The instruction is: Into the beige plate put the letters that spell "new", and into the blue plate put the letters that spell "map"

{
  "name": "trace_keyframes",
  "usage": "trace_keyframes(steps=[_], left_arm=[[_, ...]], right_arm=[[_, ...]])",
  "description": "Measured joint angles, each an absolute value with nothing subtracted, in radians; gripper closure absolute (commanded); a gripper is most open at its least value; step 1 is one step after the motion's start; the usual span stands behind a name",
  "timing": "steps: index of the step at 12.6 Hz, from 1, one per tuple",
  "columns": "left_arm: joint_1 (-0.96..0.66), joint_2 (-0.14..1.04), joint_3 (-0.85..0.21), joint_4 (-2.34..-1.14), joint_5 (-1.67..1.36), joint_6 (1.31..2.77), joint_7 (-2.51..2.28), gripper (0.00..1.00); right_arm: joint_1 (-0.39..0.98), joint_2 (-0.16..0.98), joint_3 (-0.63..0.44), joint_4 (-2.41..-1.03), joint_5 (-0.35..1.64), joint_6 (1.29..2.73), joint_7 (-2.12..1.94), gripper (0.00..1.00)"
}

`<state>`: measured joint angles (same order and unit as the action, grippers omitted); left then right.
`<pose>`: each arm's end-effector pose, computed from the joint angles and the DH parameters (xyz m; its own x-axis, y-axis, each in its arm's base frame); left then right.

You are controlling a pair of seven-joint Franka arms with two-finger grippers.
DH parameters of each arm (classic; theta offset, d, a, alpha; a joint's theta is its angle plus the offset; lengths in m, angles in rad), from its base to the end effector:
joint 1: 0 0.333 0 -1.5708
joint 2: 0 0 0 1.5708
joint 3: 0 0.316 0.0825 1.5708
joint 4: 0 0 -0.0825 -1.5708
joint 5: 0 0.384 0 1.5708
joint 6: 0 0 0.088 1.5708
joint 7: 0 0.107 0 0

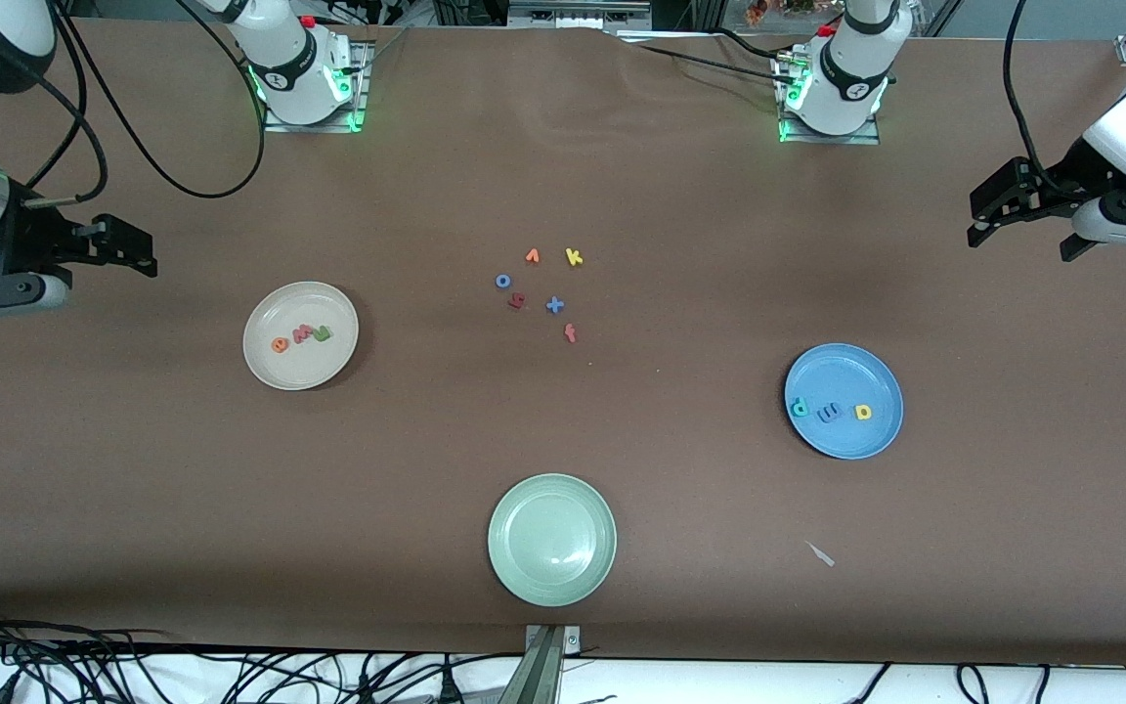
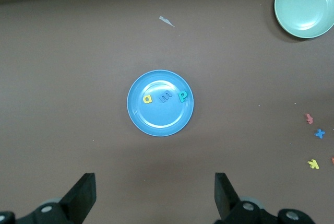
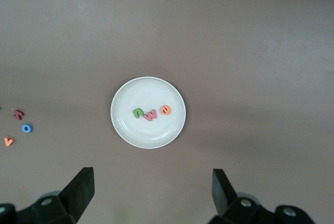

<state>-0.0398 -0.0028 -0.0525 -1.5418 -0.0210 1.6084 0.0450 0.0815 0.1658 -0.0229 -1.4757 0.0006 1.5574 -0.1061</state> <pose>0.5554 -0.0536 0.6433 0.9882 -0.1359 0.0702 -0.1374 -0.9904 0.0177 0.6000 0.0364 0.5722 0.9829 0.1638 -0.0838 0.1639 -0.9865 -0.0057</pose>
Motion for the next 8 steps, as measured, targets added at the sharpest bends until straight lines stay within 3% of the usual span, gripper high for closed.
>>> trace_keyframes(steps=[8], left_arm=[[-0.041, -0.003, -0.055, -1.542, -0.021, 1.608, 0.045, 0.00]], right_arm=[[0.079, 0.158, -0.040, -1.462, 0.000, 1.552, -0.106, 0.00]])
